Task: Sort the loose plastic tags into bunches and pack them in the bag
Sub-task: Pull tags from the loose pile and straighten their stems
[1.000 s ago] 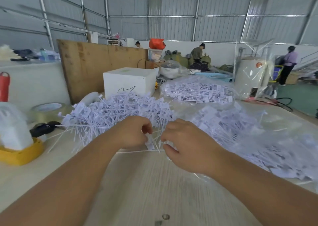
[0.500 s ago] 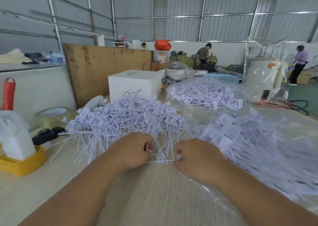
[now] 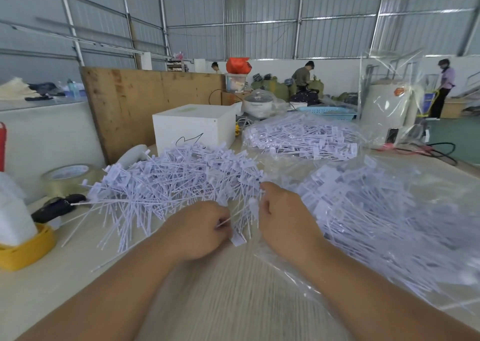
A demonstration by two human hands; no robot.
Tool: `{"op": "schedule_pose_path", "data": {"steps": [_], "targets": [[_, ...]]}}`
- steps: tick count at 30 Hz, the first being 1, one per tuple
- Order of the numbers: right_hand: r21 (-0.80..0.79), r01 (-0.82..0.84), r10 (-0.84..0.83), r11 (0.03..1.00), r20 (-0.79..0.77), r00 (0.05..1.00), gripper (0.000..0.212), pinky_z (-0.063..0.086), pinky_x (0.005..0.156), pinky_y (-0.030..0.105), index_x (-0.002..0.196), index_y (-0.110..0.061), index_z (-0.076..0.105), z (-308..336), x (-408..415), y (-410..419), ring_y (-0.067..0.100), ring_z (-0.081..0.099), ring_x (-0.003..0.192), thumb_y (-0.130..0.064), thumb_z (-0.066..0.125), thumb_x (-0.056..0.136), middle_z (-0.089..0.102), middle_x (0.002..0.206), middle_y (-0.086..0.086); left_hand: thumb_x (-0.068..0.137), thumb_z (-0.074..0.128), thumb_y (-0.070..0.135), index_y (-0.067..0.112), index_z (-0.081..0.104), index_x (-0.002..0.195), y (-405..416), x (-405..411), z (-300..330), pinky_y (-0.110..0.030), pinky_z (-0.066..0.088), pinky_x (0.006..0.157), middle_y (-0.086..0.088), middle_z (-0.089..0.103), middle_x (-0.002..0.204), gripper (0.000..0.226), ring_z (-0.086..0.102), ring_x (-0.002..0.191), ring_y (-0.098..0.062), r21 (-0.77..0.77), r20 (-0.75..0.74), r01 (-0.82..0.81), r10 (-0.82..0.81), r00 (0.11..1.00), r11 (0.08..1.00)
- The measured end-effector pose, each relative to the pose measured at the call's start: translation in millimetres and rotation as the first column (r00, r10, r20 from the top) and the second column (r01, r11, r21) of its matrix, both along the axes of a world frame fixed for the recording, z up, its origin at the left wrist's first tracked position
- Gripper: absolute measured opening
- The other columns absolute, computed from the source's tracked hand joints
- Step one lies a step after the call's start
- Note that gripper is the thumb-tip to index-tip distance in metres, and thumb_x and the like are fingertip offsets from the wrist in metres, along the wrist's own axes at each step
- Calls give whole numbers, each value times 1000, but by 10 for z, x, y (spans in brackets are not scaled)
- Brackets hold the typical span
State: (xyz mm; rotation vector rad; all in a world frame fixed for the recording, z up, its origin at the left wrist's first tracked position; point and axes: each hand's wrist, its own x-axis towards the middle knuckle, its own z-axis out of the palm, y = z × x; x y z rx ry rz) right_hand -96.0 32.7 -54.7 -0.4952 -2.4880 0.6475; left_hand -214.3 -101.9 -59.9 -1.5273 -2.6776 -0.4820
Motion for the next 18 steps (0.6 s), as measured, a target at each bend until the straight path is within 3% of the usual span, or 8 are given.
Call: {"op": "schedule_pose_path", "data": {"steps": [2,5,8,10,13,16,18], "targets": [[-77,-40,35,996,-62,997,39,55,67,39,133,-19,48,18,12,-2,24,63,76,-16,42,95,64,95,8,96,52,35,26,48,64,-1,-5,7,-34,46,69,6,54,73,34,55,71,-15,101,14,-35,34,999,994],[0,-68,68,998,-66,996,13,54,62,36,87,-23,61,27,14,-31,16,60,64,-23,49,92,63,77,-1,98,50,30,17,59,69,11,8,12,-35,46,68,1,59,72,33,57,70,-16,240,71,-82,67,995,967],[74,-152,145,986,87,986,44,37,48,30,54,-21,45,8,11,-107,11,47,50,-36,48,95,48,54,-4,99,49,27,22,49,62,80,87,-6,-35,43,65,3,52,68,38,52,67,-17,309,-24,-68,80,997,949],[2,-185,183,983,108,977,53,30,47,29,51,-18,42,12,22,-137,11,42,46,-42,42,98,44,49,-2,99,50,25,28,45,61,112,131,22,-26,37,63,7,49,67,39,48,65,-8,429,-57,-38,69,996,903],[-230,-179,161,957,-96,982,49,41,60,35,66,-6,60,97,8,-137,19,54,58,-39,44,98,61,64,8,97,55,18,37,44,59,86,152,70,-14,32,58,11,48,62,43,49,63,0,521,-8,78,-87,996,850],[-372,-193,99,908,-258,961,38,40,61,35,72,7,59,154,-39,-105,19,50,62,-23,54,94,58,70,21,92,54,35,35,53,70,95,245,36,-17,39,64,11,55,71,22,55,72,-4,452,24,209,-246,969,867],[-438,-176,33,882,-315,949,33,37,58,32,67,6,57,154,-55,-76,14,47,58,-15,56,93,52,61,14,87,52,47,22,60,74,100,301,15,-16,39,67,12,56,74,30,54,74,-4,475,80,227,-299,951,850]]}}
